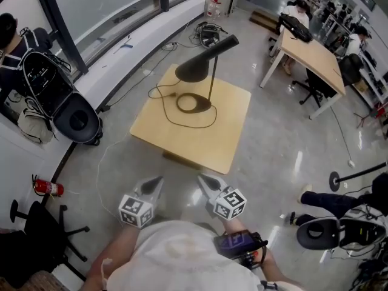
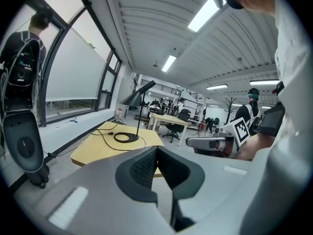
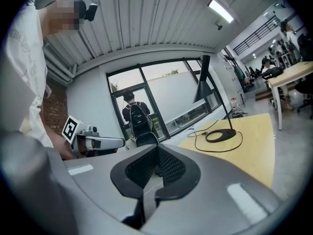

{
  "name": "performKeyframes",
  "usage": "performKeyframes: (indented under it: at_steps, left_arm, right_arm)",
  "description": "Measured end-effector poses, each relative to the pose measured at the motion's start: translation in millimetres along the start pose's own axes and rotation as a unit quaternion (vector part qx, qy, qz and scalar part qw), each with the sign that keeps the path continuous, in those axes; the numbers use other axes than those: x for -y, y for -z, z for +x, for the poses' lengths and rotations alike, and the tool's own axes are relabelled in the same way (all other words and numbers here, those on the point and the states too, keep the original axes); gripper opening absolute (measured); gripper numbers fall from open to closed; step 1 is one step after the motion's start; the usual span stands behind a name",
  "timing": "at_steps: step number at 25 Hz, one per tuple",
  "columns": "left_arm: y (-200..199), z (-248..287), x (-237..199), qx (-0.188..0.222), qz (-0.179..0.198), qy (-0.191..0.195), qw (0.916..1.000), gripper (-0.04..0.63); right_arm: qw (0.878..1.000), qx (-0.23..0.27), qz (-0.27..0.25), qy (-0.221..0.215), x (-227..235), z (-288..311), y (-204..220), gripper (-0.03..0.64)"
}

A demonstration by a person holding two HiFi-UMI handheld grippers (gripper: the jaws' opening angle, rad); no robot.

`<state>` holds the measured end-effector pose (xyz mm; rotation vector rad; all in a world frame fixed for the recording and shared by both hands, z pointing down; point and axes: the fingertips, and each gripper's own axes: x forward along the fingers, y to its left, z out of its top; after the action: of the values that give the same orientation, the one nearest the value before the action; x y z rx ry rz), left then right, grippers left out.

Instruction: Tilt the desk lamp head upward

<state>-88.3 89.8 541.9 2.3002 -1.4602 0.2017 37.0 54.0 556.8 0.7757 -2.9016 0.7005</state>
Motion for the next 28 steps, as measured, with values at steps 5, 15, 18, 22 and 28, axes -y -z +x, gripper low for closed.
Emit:
performKeyframes:
  at_steps: [5,15,18,22,28]
  left_arm:
    - [-9.4,14.6,-30.4,0.001,-0.007,0.016,0.9998,0.002]
    - [-37.4,35.3,-97.1,0.011,-0.006,0.061,0.9981,0.002]
    - [-50.1,42.3,-107.2,0.017,0.000,0.080,0.9967,0.002]
    - [-66.1,53.3,-111.0,0.021,0.010,0.107,0.9939,0.002]
    - [-73.9,59.8,-122.5,0.020,0.010,0.136,0.9905,0.002]
  right_arm:
    - [1.000,-0.013,-0.020,0.010,3.0,33.2,-8.4,0.012]
    - [0.997,-0.013,-0.050,0.051,3.6,93.7,-32.1,0.014]
    - [0.996,-0.008,-0.058,0.069,6.3,102.4,-42.3,0.012]
    - [0.993,0.006,-0.067,0.096,15.0,105.5,-59.5,0.012]
    - [0.989,0.016,-0.070,0.129,18.0,111.6,-69.0,0.014]
